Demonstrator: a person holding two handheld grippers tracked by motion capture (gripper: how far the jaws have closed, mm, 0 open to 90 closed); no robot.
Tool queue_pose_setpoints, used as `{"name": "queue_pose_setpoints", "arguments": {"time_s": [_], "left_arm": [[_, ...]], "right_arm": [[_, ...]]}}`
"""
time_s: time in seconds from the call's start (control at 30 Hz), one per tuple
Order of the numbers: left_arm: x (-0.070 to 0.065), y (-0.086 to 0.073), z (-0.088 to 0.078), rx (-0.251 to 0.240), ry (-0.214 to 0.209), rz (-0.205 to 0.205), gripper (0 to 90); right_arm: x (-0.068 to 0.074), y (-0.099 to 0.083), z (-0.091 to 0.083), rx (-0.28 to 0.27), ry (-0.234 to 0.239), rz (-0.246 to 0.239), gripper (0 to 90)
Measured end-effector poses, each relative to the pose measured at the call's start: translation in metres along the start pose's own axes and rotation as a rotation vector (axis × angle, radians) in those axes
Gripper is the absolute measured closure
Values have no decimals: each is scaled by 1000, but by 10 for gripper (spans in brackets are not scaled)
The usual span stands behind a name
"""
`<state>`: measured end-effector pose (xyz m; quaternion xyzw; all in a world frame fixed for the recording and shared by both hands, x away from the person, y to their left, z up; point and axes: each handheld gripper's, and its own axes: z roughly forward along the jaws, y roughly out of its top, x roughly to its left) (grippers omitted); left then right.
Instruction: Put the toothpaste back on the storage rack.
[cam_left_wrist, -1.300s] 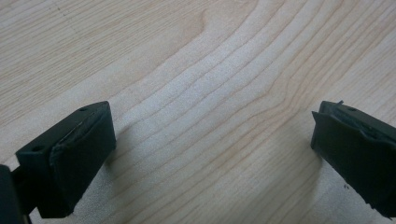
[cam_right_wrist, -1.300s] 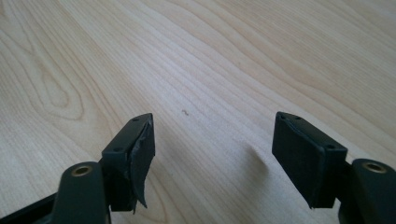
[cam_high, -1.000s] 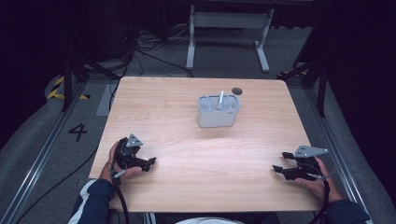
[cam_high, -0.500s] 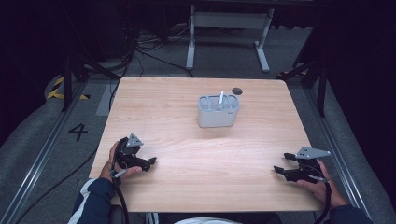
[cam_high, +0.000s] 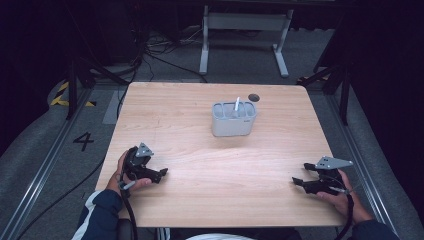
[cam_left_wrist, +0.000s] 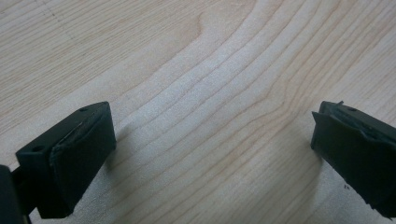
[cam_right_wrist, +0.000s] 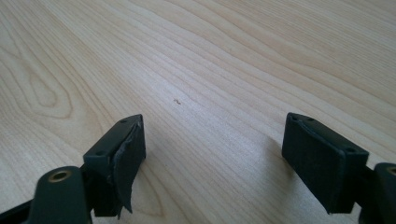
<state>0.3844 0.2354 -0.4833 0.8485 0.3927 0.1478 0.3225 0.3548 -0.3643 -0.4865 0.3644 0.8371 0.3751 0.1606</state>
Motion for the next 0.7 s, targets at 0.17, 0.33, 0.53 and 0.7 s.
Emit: {"name": "queue_pose_setpoints", "arguments": {"time_s": [0.17,0.33,0.53,0.7], "left_arm": [[0,0,0,1,2,5,3],[0,0,0,1,-1,6,2],[0,0,0,1,-1,6,2],[0,0,1,-5,1,4,4]], "right_arm": [[0,0,0,0,0,0,219],[0,0,0,0,1,-1,218],[0,0,0,-1,1,-2,218],[0,0,0,0,1,-2,218]]}}
